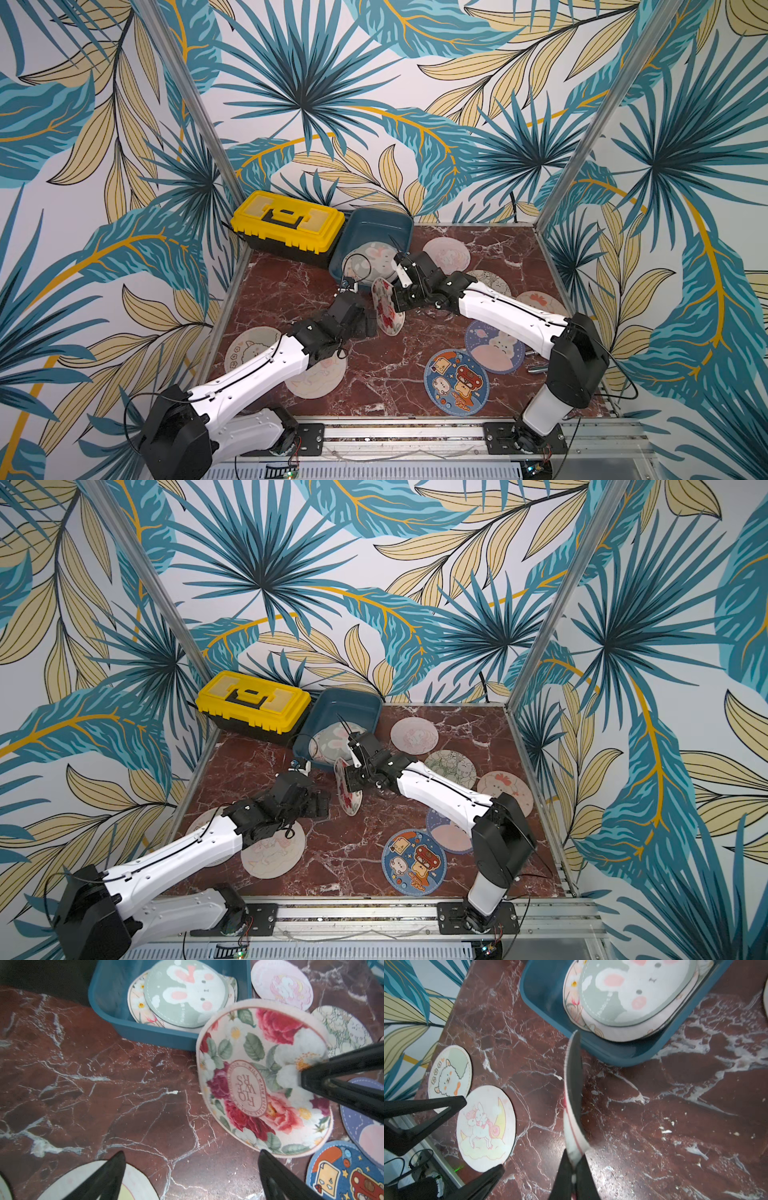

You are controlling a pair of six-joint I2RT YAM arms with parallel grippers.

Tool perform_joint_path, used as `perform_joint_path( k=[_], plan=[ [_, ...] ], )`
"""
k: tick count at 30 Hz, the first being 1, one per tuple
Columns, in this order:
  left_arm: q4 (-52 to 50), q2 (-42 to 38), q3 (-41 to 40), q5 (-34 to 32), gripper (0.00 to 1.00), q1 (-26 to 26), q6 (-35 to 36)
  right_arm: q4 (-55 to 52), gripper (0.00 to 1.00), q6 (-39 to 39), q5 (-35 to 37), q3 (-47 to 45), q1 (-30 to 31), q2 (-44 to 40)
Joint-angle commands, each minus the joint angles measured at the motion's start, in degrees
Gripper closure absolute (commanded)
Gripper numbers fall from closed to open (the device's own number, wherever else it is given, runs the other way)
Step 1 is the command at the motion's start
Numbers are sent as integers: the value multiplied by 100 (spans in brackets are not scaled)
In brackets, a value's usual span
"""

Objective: Put the coasters into the storage box
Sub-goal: Place the coaster in the storage box.

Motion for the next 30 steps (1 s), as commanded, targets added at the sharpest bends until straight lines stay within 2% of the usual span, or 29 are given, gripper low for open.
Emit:
perform_joint_path(
  k=[1, 10, 13, 25, 30],
  plan=[
    [648, -206, 80, 126, 1, 349, 208, 86, 100, -169, 15, 420, -81, 146],
    [724, 142, 482, 674, 0, 1451, 326, 176, 100, -451, 195, 1714, -378, 872],
    [741, 349, 605, 870, 1, 1749, 372, 331, 100, -441, 50, 2102, -496, 1178],
    [825, 843, 837, 1235, 0, 2098, 556, 700, 100, -543, -243, 3549, -633, 2595],
    [817, 1006, 890, 1258, 0, 2114, 584, 1019, 100, -590, -530, 3737, -627, 2907]
  ],
)
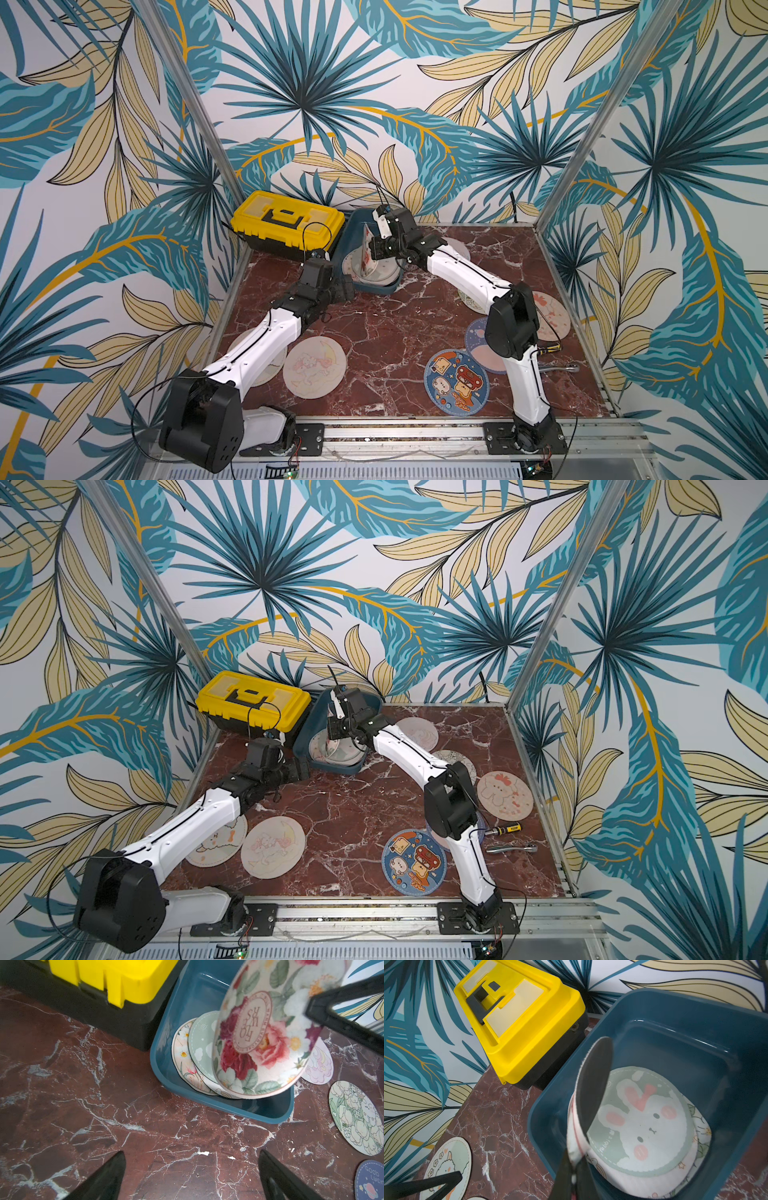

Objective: Put the coasters into the storage box
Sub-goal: Place the coaster in the storage box, then adjust the storage box at the center of the board.

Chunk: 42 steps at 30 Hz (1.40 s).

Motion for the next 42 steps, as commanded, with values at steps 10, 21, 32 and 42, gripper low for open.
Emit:
perform_joint_path(
  k=[10, 21, 32, 42],
  plan=[
    [71, 132, 235, 286, 0, 56, 33, 562, 100, 285, 134, 131, -215, 721],
    [71, 154, 164, 324, 0, 55, -15, 195, 86, 332, 764, -99, -252, 888],
    [71, 199, 154, 360, 0, 55, -90, 149, 54, 300, 833, -934, -251, 470],
    [72, 172, 119, 357, 0, 55, -134, -545, 50, 107, 1135, -953, -248, 264]
  ],
)
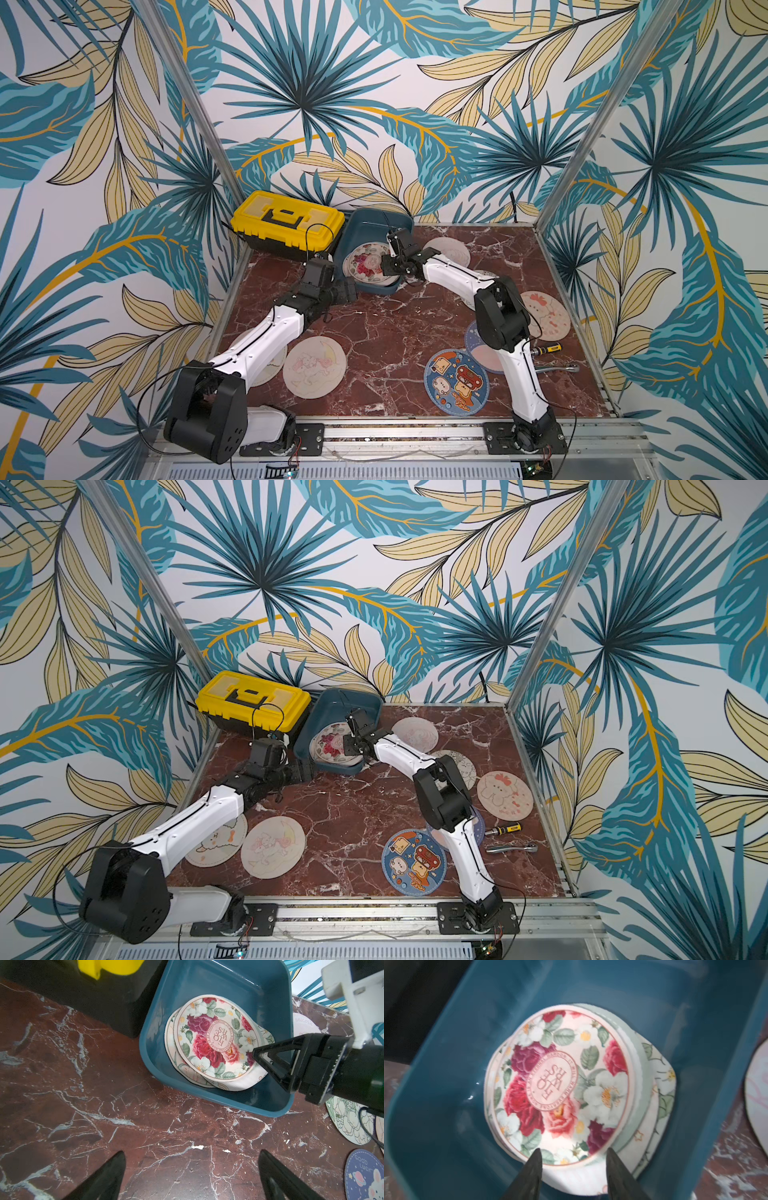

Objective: Put the coasters into the storage box
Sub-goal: Adjust the storage box at the center of the board.

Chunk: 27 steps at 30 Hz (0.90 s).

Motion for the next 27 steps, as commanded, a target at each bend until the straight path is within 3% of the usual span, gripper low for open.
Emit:
perform_joint_path(
  k=[1, 9, 13, 19, 27],
  plan=[
    [70, -22, 110, 15, 0, 40, -20, -578, 50, -162, 213, -79, 12, -218],
    [69, -16, 92, 16, 0, 40, -35, -1401, 49, -555, -39, 211, 29, -144],
    [69, -7, 84, 21, 0, 40, -27, -1930, 49, -741, 162, 335, 46, -144],
    [69, -90, -17, 47, 0, 42, -117, -2351, 49, -832, 776, 99, 43, -383],
    [-307, -233, -252, 87, 0, 40, -382, -2113, 49, -783, 931, -704, 36, -904]
  ],
)
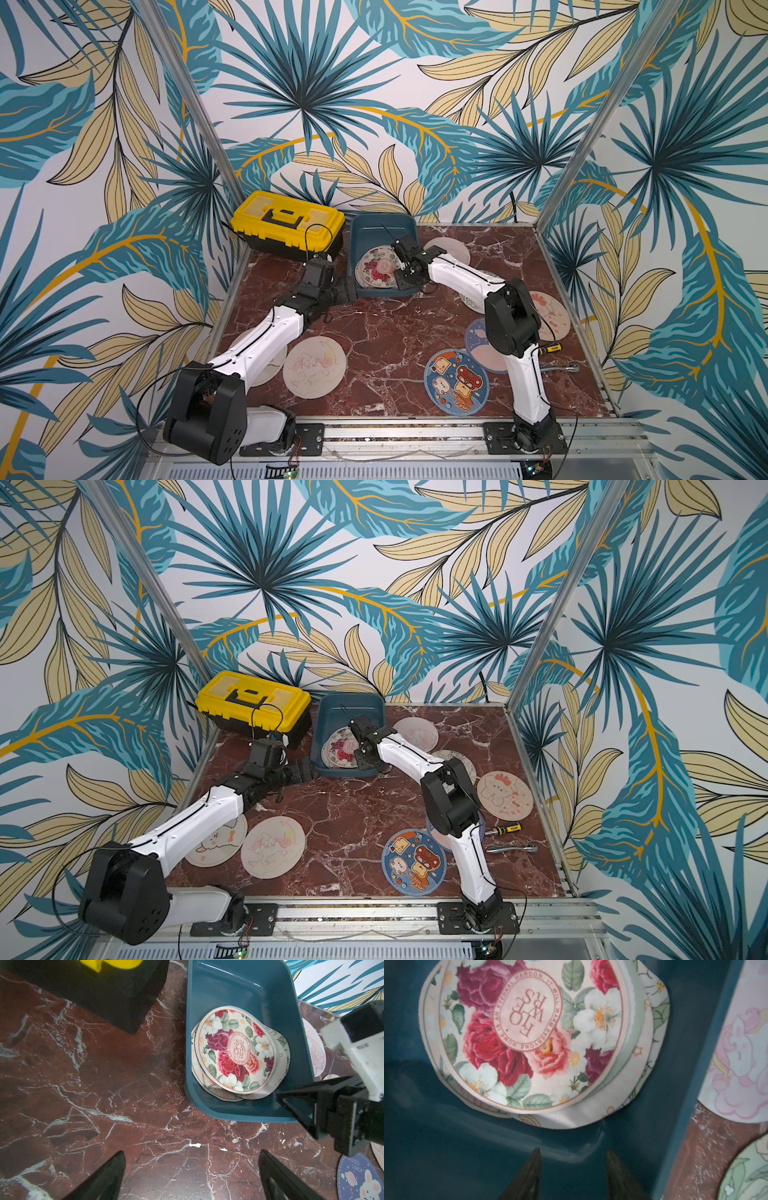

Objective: Put the coasters into the storage box
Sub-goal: Adjust the storage box at the center of the board.

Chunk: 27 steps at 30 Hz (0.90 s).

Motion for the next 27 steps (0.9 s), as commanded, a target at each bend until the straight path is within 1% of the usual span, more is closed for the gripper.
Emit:
perform_joint_path(
  k=[1, 5, 9, 10, 16, 24, 27],
  plan=[
    [-303, -216, -262, 20, 0, 41, -209, -190, 49, 11, 204, -337, -9, -299],
    [-520, -401, -490, -23, 0, 19, -408, -72, 49, 65, 196, -648, -9, -497],
    [-771, -560, -631, -229, 0, -101, -553, 51, 49, 112, 138, -836, -9, -708],
    [-868, -580, -636, -398, 0, -152, -583, 86, 49, 113, 122, -872, -10, -776],
    [-1430, -442, -526, -905, 0, -538, -792, 226, 48, 132, -36, -940, -8, -1168],
    [-1684, -38, -674, -758, 1, -649, -1282, 652, 47, 163, -452, -1381, 0, -1876],
    [-1709, 105, -749, -720, 2, -681, -1441, 821, 47, 168, -503, -1586, -1, -2096]
  ],
)
